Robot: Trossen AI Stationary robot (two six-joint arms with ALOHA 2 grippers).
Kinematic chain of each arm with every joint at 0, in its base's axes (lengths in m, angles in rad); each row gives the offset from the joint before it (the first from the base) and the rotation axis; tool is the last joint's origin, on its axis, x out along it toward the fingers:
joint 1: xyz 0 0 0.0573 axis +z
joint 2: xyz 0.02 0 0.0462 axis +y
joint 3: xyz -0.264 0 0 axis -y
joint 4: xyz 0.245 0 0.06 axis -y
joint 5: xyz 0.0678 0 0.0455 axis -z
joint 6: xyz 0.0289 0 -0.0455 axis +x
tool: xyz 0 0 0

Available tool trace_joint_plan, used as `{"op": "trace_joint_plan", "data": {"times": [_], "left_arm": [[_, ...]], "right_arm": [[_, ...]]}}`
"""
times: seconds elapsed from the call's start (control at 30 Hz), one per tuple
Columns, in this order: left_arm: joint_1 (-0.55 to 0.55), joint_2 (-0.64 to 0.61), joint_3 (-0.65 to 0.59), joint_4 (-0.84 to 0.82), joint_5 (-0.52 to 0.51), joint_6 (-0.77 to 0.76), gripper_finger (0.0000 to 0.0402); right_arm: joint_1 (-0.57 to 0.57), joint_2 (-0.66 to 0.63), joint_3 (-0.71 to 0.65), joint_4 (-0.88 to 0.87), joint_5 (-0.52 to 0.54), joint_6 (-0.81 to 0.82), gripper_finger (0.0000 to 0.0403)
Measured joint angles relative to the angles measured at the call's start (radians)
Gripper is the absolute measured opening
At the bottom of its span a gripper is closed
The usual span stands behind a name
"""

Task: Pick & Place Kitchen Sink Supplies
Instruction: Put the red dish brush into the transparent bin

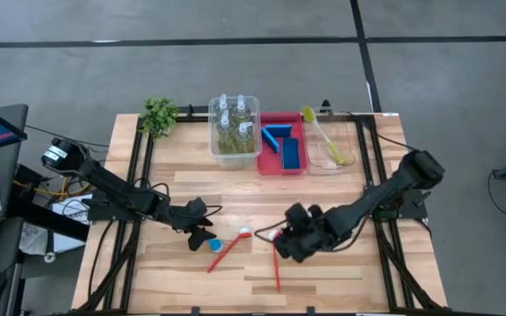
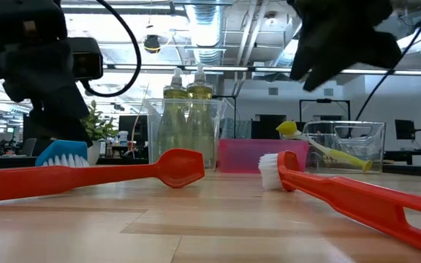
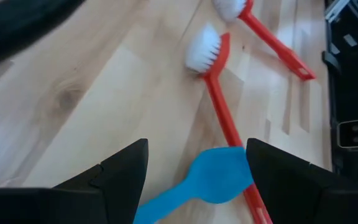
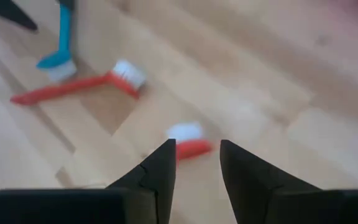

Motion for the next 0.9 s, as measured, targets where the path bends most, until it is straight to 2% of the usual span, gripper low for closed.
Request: {"op": "trace_joint_plan", "data": {"times": [0.13, 0.33, 0.57, 0.7, 0.9], "left_arm": [[-0.002, 0.0, 0.001, 0.026, -0.013, -0.001, 0.0273], [-0.001, 0.0, 0.001, 0.081, -0.126, -0.062, 0.0273], [0.0, 0.0, 0.002, 0.13, -0.145, -0.071, 0.0273], [-0.002, 0.0, 0.002, 0.132, -0.144, -0.071, 0.0273], [-0.002, 0.0, 0.002, 0.133, -0.144, -0.096, 0.0273]], "right_arm": [[0.037, 0.068, 0.0, 0.094, -0.032, 0.025, 0.0118], [0.054, 0.153, 0.0, 0.187, -0.111, 0.052, 0.0118], [0.06, 0.212, 0.0, 0.223, -0.125, 0.103, 0.0122], [0.06, 0.244, 0.0, 0.288, -0.128, 0.074, 0.0139], [0.055, 0.292, 0.0, 0.293, -0.162, 0.071, 0.0189]]}}
